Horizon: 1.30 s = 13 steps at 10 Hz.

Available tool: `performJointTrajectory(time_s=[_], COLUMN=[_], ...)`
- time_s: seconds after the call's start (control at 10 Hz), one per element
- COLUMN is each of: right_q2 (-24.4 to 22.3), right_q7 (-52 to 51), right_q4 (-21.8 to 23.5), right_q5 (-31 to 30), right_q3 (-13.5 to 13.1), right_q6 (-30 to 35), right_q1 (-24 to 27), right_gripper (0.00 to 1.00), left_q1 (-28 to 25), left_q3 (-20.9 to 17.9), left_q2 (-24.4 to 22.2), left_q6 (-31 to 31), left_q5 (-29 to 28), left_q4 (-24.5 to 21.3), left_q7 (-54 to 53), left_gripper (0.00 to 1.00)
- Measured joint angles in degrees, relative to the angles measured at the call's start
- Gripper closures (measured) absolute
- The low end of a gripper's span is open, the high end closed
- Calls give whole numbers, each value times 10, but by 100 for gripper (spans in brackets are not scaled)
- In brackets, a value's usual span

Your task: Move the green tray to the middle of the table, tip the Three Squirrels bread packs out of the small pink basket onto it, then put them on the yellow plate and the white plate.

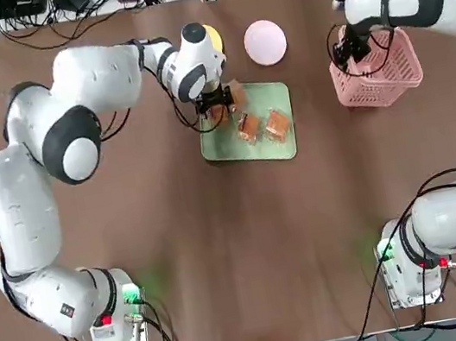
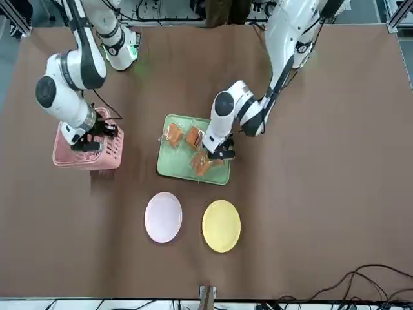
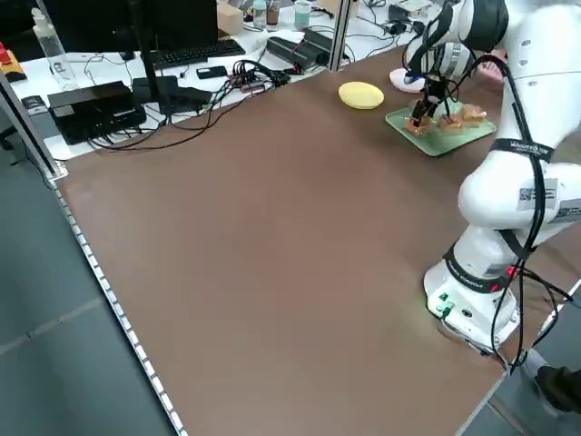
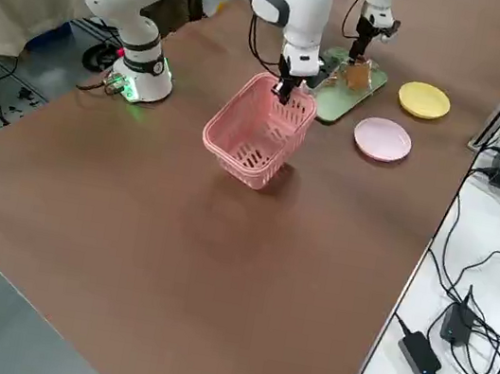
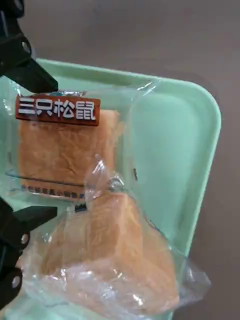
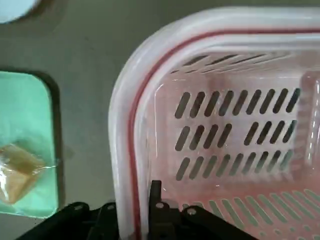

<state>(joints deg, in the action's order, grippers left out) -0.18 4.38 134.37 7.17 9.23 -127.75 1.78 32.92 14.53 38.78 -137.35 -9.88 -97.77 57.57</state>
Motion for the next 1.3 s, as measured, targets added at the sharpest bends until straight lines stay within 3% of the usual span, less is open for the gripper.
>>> performJointTrajectory(time_s=[0.4, 0.6, 0.9, 1.1, 1.3], right_q2=[0, 0, 0, -2, -6], right_q7=[0, 0, 0, 1, 3], right_q4=[44, 58, 58, 48, -2], right_q5=[-17, -20, -21, -22, -23], right_q3=[0, 0, 1, 1, 0], right_q6=[-53, -66, -53, -28, 21], right_q1=[0, 0, -1, -2, -1], right_gripper=[93, 84, 41, 11, 1], left_q1=[15, 15, 15, 15, 23], left_q3=[-15, -16, -16, -13, -7], left_q2=[28, 37, 36, 22, -6], left_q6=[0, 0, 5, 7, 8], left_q5=[-3, -15, -23, -24, -25], left_q4=[21, 23, 18, -16, -69], left_q7=[11, 11, 9, 5, 2], left_gripper=[0, 1, 4, 4, 6])
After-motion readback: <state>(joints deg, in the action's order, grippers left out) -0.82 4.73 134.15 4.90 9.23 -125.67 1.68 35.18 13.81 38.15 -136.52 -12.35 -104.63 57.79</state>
